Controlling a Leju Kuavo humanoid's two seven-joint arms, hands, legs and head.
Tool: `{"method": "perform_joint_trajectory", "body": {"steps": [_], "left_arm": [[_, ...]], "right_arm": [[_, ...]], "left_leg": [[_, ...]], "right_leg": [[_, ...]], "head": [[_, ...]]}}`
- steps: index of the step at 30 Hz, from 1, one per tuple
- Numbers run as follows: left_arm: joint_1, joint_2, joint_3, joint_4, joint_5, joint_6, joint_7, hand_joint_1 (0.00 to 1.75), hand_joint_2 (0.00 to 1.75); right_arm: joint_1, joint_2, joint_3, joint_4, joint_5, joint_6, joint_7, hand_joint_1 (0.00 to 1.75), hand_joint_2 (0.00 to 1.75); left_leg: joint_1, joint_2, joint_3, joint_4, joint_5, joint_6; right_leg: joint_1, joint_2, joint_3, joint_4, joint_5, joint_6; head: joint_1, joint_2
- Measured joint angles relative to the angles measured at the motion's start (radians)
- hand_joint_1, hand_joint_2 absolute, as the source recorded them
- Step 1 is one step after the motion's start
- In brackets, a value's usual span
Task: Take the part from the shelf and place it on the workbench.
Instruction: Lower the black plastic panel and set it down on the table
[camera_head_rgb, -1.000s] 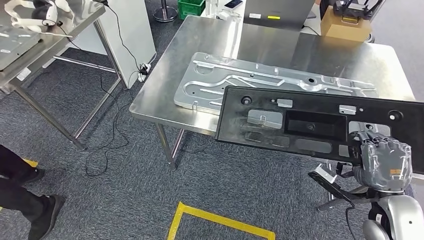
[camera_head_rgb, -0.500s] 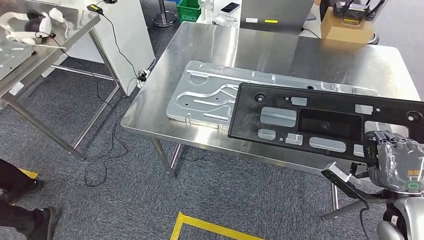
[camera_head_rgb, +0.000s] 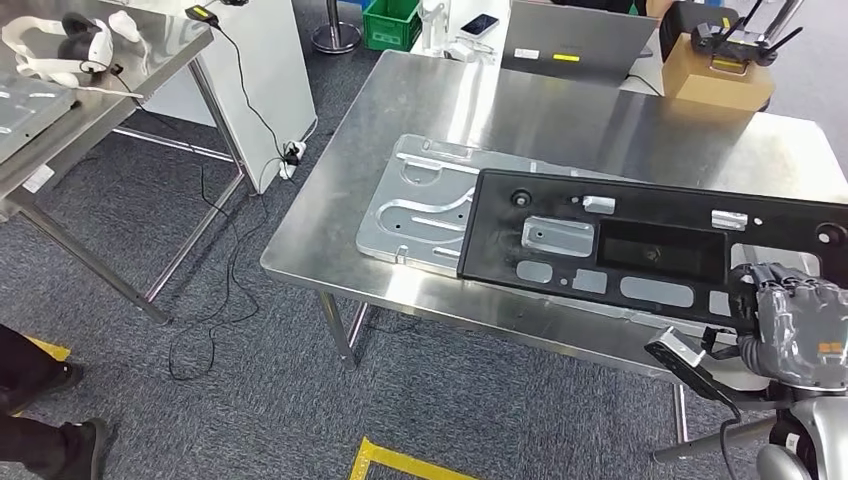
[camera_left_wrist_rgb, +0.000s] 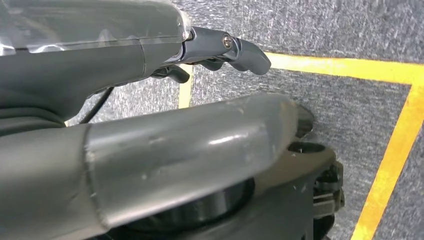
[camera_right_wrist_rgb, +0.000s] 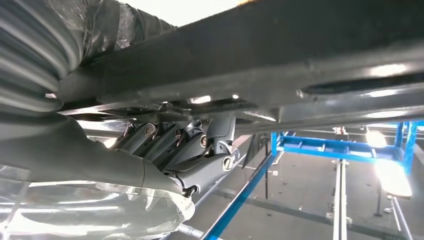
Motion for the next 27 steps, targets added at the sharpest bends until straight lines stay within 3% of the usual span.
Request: {"method": "perform_joint_trajectory", "body": {"steps": [2,4,6,8,10,12,13,14,15,17,18,20,22,24,25,27], "left_arm": [[0.001,-0.001,0.0,0.0,0.0,0.0,0.0,0.0,0.0],[0.0,-0.002,0.0,0.0,0.0,0.001,0.001,0.0,0.0],[-0.001,-0.004,0.0,0.0,0.0,0.001,0.002,0.0,0.0],[-0.001,-0.003,0.0,0.0,0.0,0.001,0.003,0.0,0.0],[-0.002,-0.002,0.0,0.0,-0.001,0.005,0.008,0.0,0.0],[-0.002,-0.002,0.001,0.0,-0.001,0.01,0.014,0.0,0.0],[-0.001,-0.002,0.001,0.0,-0.001,0.012,0.016,0.0,0.0],[-0.001,-0.002,0.001,0.0,0.0,0.013,0.017,0.0,0.0],[0.0,-0.002,0.002,0.0,0.0,0.013,0.018,0.0,0.0],[0.001,-0.002,0.004,0.0,0.0,0.013,0.019,0.0,0.0],[0.001,-0.002,0.005,0.0,0.0,0.013,0.021,0.0,0.0],[0.0,-0.002,0.006,0.0,-0.001,0.014,0.023,0.0,0.0],[0.001,-0.002,0.007,0.0,0.0,0.014,0.024,0.0,0.0],[0.002,-0.003,0.008,0.0,0.0,0.015,0.024,0.0,0.0],[0.002,-0.004,0.008,0.0,0.0,0.015,0.024,0.0,0.0],[0.0,-0.004,0.008,0.0,0.0,0.015,0.024,0.0,0.0]], "right_arm": [[0.0,0.0,0.0,0.001,0.0,0.003,-0.001,1.75,1.75],[-0.002,0.001,0.0,0.004,0.0,0.009,0.0,1.75,1.75],[-0.005,0.001,0.0,0.009,-0.001,0.016,0.002,1.75,1.75],[-0.007,0.0,0.0,0.017,-0.006,0.025,0.006,1.75,1.75],[-0.014,0.0,-0.001,0.028,-0.016,0.033,0.011,1.75,1.75],[-0.019,-0.001,-0.004,0.046,-0.029,0.039,0.013,1.75,1.75],[-0.02,-0.001,-0.007,0.058,-0.036,0.043,0.013,1.75,1.75],[-0.021,-0.001,-0.01,0.07,-0.042,0.049,0.013,1.75,1.75],[-0.023,-0.001,-0.013,0.084,-0.048,0.057,0.014,1.75,1.75],[-0.03,-0.001,-0.022,0.113,-0.06,0.07,0.016,1.75,1.75],[-0.036,-0.001,-0.026,0.128,-0.067,0.076,0.017,1.75,1.75],[-0.045,-0.003,-0.034,0.157,-0.079,0.083,0.017,1.75,1.75],[-0.049,-0.006,-0.041,0.184,-0.086,0.087,0.016,1.75,1.75],[-0.052,-0.009,-0.045,0.204,-0.089,0.088,0.016,1.75,1.75],[-0.054,-0.01,-0.047,0.211,-0.09,0.089,0.016,1.75,1.75],[-0.058,-0.01,-0.051,0.224,-0.092,0.089,0.017,1.75,1.75]], "left_leg": [[0.0,-0.001,0.018,0.001,-0.014,-0.005],[-0.002,-0.002,0.024,0.002,-0.027,-0.015],[-0.004,-0.002,0.027,0.011,-0.031,-0.028],[-0.005,0.0,0.028,0.036,-0.042,-0.039],[-0.002,0.003,-0.01,0.113,-0.083,-0.048],[0.004,0.003,-0.086,0.238,-0.138,-0.057],[0.007,0.003,-0.12,0.283,-0.151,-0.061],[0.01,0.003,-0.139,0.297,-0.144,-0.064],[0.012,0.004,-0.139,0.271,-0.114,-0.064],[0.013,0.005,-0.099,0.142,-0.023,-0.06],[0.011,0.005,-0.08,0.08,0.003,-0.056],[0.006,0.006,-0.065,0.025,0.016,-0.044],[0.005,0.005,-0.055,0.012,0.022,-0.028],[0.008,0.004,-0.034,-0.003,0.028,-0.016],[0.008,0.004,-0.025,-0.007,0.027,-0.011],[0.006,0.003,-0.017,-0.009,0.021,-0.004]], "right_leg": [[0.001,-0.001,0.045,-0.131,0.088,-0.009],[0.007,-0.002,0.072,-0.21,0.107,-0.017],[0.01,-0.001,0.075,-0.219,0.1,-0.028],[0.004,0.0,0.09,-0.224,0.111,-0.039],[0.001,0.0,0.102,-0.227,0.105,-0.049],[0.001,-0.001,0.109,-0.227,0.097,-0.053],[0.0,-0.001,0.113,-0.227,0.092,-0.053],[0.0,-0.001,0.118,-0.227,0.087,-0.052],[-0.001,-0.001,0.126,-0.226,0.082,-0.05],[-0.004,-0.001,0.142,-0.227,0.07,-0.044],[-0.004,0.0,0.148,-0.228,0.065,-0.039],[-0.003,0.0,0.153,-0.231,0.062,-0.025],[-0.003,0.0,0.159,-0.228,0.066,-0.01],[-0.005,0.0,0.151,-0.197,0.054,-0.003],[-0.006,0.0,0.13,-0.157,0.033,-0.002],[-0.006,0.0,0.058,-0.039,-0.019,0.002]], "head": [[0.0,0.0],[0.0,0.0],[0.0,0.0],[-0.001,0.0],[-0.001,0.0],[-0.001,0.0],[-0.001,0.0],[-0.001,0.0],[-0.001,0.0],[-0.001,0.0],[-0.001,0.0],[-0.001,0.0],[-0.001,0.0],[0.0,0.0],[0.0,0.0],[0.001,0.0]]}}
